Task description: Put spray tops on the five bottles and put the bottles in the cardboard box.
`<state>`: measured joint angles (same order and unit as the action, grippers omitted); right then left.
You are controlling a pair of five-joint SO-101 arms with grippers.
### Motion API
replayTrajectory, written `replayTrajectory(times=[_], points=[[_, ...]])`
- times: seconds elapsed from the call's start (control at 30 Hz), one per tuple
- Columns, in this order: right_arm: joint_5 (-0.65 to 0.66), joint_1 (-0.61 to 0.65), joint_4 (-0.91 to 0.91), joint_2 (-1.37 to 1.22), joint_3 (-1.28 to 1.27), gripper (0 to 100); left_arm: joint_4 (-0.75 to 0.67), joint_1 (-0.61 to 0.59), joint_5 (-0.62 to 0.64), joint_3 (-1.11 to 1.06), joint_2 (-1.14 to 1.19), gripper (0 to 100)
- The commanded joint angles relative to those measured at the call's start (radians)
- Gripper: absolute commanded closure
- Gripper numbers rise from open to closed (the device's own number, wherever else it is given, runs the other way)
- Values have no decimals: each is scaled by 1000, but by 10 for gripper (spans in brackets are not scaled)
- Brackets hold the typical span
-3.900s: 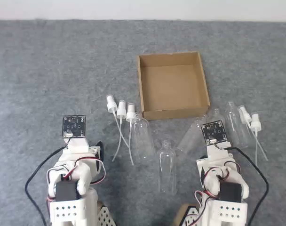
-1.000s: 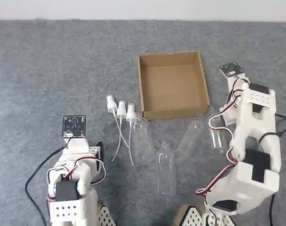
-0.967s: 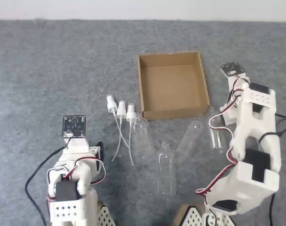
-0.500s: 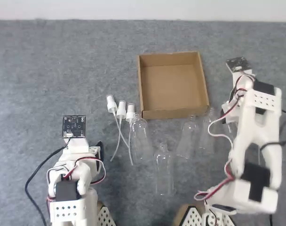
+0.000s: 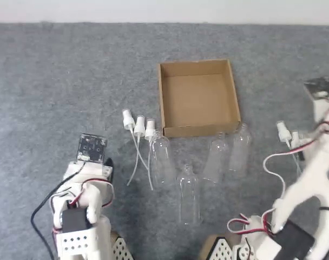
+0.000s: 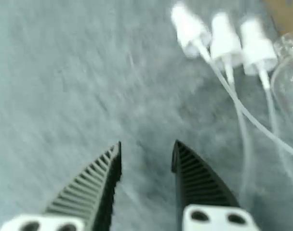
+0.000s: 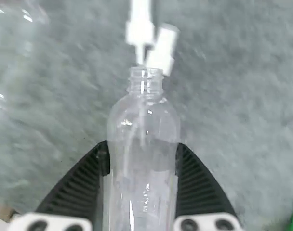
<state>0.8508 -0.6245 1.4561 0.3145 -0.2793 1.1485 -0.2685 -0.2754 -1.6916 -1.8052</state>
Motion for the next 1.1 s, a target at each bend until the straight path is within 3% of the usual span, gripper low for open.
replayTrajectory(times=[0.0,0.17,0.37,0.6,0.73,1.07], points=[[77,-85,2,19,109,990,-51,-68,-92,67,-15,844],[80,-151,-18,-202,242,990,32,-81,-123,300,92,844],[84,-220,-19,-460,391,990,117,-60,-118,713,568,844],[77,-242,-162,-599,408,991,160,114,86,1116,1154,835],[80,-243,-222,-654,408,991,83,164,195,1228,1396,785],[86,-237,-277,-708,408,989,-184,163,381,1305,1814,791]])
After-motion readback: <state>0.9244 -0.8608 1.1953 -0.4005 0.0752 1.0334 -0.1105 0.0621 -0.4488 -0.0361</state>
